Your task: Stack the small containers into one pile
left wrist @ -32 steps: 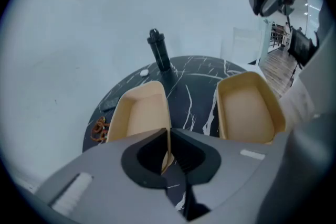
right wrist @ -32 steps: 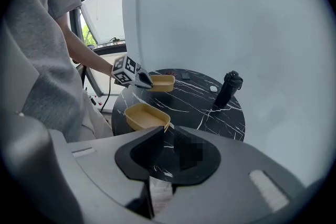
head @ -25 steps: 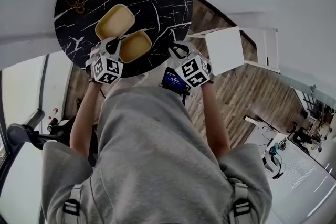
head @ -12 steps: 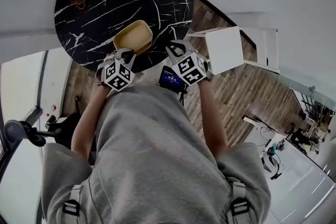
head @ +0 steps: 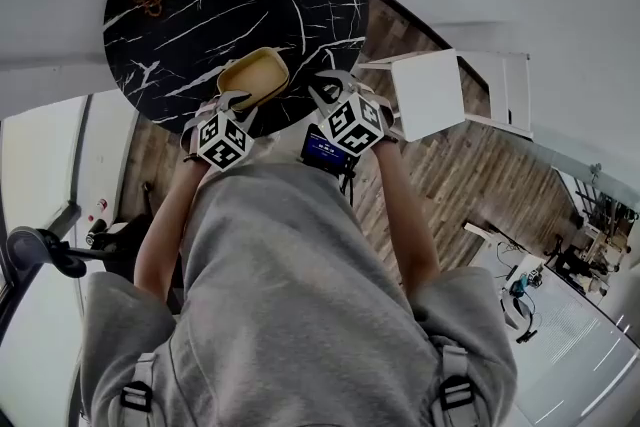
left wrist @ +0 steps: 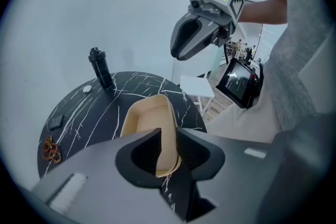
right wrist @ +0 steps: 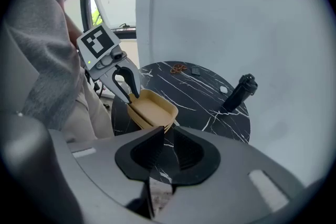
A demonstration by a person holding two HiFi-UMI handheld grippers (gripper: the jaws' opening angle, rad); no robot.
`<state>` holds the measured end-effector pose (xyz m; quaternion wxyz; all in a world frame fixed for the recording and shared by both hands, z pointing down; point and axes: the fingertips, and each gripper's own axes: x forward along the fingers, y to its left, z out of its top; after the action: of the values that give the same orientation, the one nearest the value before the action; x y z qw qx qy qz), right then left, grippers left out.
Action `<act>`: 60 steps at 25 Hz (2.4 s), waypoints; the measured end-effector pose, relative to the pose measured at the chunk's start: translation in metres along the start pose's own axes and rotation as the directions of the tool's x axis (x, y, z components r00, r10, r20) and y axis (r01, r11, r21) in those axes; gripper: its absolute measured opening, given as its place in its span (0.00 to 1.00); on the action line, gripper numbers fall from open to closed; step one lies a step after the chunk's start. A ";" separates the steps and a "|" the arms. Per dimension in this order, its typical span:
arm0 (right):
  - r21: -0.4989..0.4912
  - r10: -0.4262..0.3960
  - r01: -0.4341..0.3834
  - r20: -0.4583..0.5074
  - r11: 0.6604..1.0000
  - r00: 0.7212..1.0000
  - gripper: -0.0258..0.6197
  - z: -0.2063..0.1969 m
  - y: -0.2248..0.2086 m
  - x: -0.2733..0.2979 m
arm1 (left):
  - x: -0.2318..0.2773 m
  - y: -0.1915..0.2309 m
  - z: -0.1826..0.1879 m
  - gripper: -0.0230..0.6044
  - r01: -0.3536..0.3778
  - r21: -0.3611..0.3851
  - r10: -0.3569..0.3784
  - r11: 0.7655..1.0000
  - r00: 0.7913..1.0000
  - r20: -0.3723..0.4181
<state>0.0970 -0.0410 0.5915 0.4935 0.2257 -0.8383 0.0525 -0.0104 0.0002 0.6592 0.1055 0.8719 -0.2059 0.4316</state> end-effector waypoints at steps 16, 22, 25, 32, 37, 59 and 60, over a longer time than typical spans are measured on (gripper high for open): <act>-0.702 0.131 -0.263 -0.238 0.662 0.962 0.22 -0.014 0.060 0.096 | 0.009 -0.008 -0.016 0.18 -0.024 0.059 0.025 0.998 0.999 -0.027; -0.738 0.106 -0.231 -0.213 0.634 0.971 0.12 -0.018 0.067 0.109 | 0.013 -0.012 -0.017 0.18 -0.023 0.061 0.025 0.998 0.999 -0.032; -0.756 0.080 -0.172 -0.157 0.631 0.984 0.11 -0.014 0.069 0.106 | 0.010 -0.009 -0.014 0.19 -0.048 0.069 0.050 0.996 0.999 -0.017; -0.675 0.140 -0.225 -0.179 0.703 0.974 0.20 -0.028 0.075 0.107 | 0.021 -0.011 -0.038 0.18 -0.038 0.065 0.042 0.997 0.997 -0.072; -0.620 0.165 -0.240 -0.176 0.747 0.970 0.19 -0.034 0.071 0.105 | 0.023 -0.009 -0.048 0.16 -0.046 0.054 0.051 0.997 0.994 -0.096; 0.419 0.342 -0.302 -0.022 0.857 0.940 0.26 -0.039 0.006 0.162 | 0.029 0.061 -0.089 0.15 0.201 -0.874 0.024 0.443 0.972 0.235; 0.401 0.334 -0.298 -0.021 0.866 0.942 0.26 -0.037 0.004 0.161 | 0.029 0.060 -0.086 0.14 0.212 -0.877 0.017 0.432 0.970 0.243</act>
<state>0.0590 -0.0782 0.7484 0.4602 0.1769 -0.8132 0.3094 -0.0827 -0.0301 0.7343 0.5531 0.7345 -0.3623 0.1529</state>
